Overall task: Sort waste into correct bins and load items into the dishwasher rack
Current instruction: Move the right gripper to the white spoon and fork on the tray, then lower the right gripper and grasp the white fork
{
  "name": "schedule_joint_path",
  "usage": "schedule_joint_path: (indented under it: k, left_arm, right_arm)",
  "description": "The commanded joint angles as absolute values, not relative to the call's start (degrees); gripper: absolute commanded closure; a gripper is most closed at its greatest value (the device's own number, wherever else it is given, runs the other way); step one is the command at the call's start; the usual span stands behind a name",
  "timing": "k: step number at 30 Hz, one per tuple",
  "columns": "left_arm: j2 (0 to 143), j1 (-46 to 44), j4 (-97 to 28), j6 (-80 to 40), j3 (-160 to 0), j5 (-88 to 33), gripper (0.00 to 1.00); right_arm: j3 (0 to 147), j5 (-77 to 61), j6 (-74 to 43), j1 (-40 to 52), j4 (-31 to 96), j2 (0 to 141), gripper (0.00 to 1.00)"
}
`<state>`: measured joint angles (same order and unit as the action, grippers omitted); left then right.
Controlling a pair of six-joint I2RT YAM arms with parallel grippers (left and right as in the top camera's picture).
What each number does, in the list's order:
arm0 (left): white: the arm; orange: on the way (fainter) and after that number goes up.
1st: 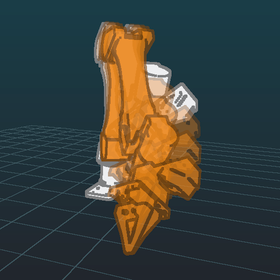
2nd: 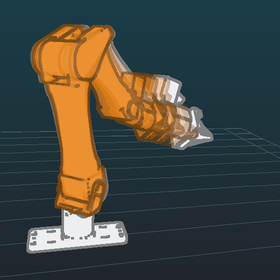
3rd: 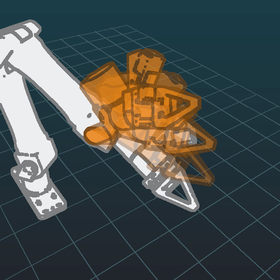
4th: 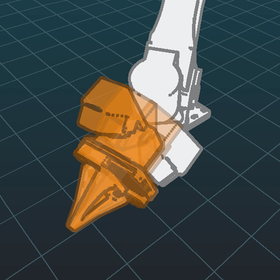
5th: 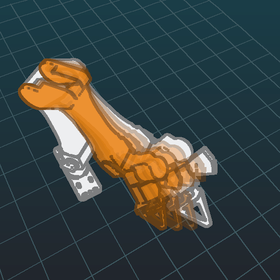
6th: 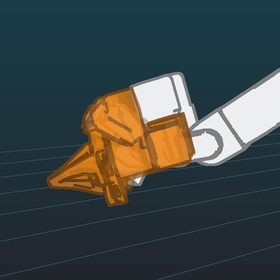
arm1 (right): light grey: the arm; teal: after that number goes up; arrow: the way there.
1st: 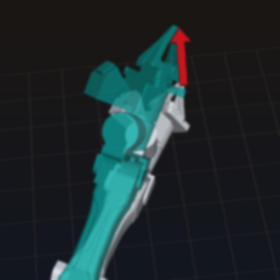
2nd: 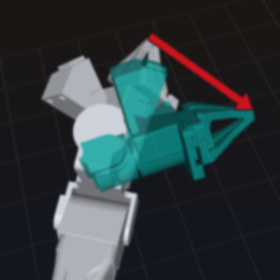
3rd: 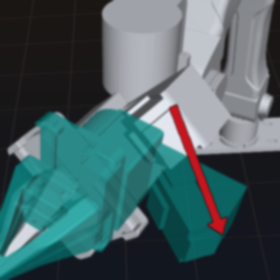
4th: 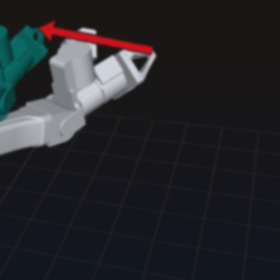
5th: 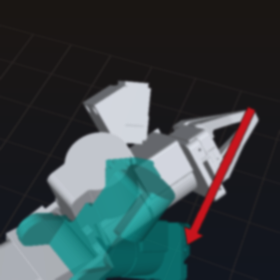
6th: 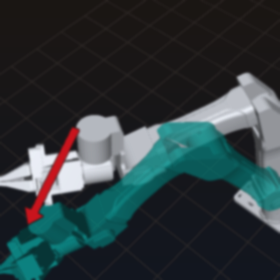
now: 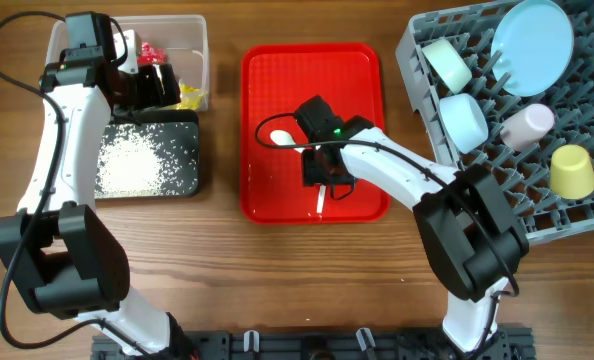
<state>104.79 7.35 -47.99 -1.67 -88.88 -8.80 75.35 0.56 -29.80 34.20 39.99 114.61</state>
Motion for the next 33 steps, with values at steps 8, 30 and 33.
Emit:
schedule_joint_path:
  k: [8,30,33]
  left_arm:
    - [104.16,7.53,-47.88,-1.98,-89.25,-8.88,0.00]
    - [104.16,7.53,-47.86,-1.98,-89.25,-8.88,0.00]
    - [104.14,7.53,-47.86,-1.98,-89.25,-8.88,0.00]
  right_arm:
    - [75.29,1.61,-30.13,33.91,41.04,116.88,0.86]
    - [78.43,-1.08,-20.12,23.27,58.96,88.36,0.82]
    - [78.43,-1.58,-19.09,20.10,60.23,81.25,0.82]
